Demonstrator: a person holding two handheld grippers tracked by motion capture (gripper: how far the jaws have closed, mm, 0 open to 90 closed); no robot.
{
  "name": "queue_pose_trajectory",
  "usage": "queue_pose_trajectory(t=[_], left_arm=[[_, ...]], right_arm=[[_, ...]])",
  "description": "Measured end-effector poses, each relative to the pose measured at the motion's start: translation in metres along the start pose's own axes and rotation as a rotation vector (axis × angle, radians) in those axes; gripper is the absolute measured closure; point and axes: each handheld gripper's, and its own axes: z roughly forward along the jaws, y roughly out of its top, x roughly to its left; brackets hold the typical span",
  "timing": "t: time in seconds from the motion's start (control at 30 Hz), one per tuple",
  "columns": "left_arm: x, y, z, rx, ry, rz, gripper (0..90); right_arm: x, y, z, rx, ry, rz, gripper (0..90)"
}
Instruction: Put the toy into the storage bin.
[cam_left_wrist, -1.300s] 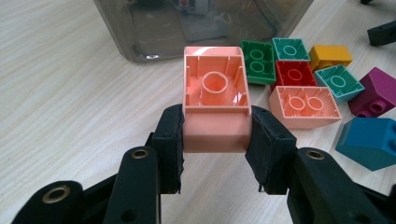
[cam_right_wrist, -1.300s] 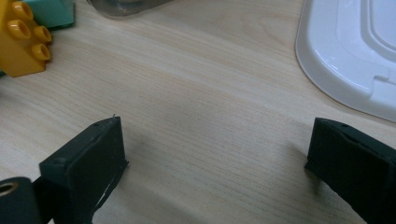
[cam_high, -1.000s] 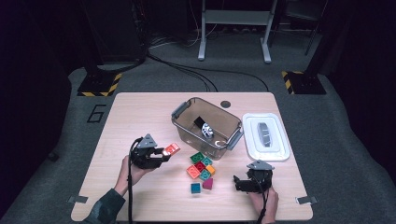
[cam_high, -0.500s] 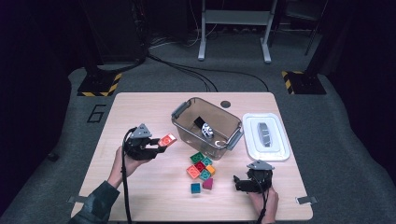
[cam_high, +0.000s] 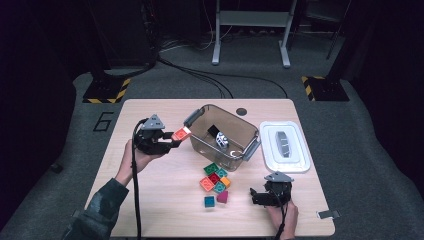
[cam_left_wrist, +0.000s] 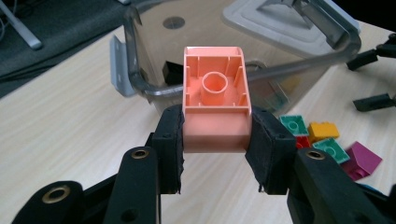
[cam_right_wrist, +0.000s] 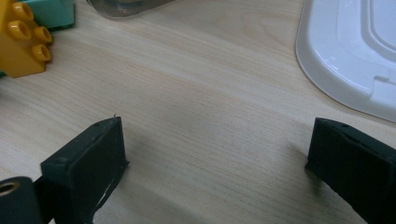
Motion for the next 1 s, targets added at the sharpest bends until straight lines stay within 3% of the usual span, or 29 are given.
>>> queue_pose_trajectory(t=[0.23, 0.5, 0.83, 1.0], left_arm=[[0.006, 0.021, 0.007, 0.023, 0.007, 0.011, 59.0], [0.01, 0.039, 0.023, 0.094, -0.003, 0.041, 58.9], [0.01, 0.055, 0.053, 0.232, -0.054, 0.031, 58.9], [0.01, 0.06, 0.062, 0.284, -0.053, 0.027, 58.8]], right_arm=[[0.0, 0.0, 0.0, 0.0, -0.001, 0.001, 3.2], [0.0, 0.0, 0.0, 0.0, -0.001, 0.001, 3.2], [0.0, 0.0, 0.0, 0.0, -0.001, 0.001, 3.2], [0.0, 0.0, 0.0, 0.0, -0.001, 0.001, 3.3]])
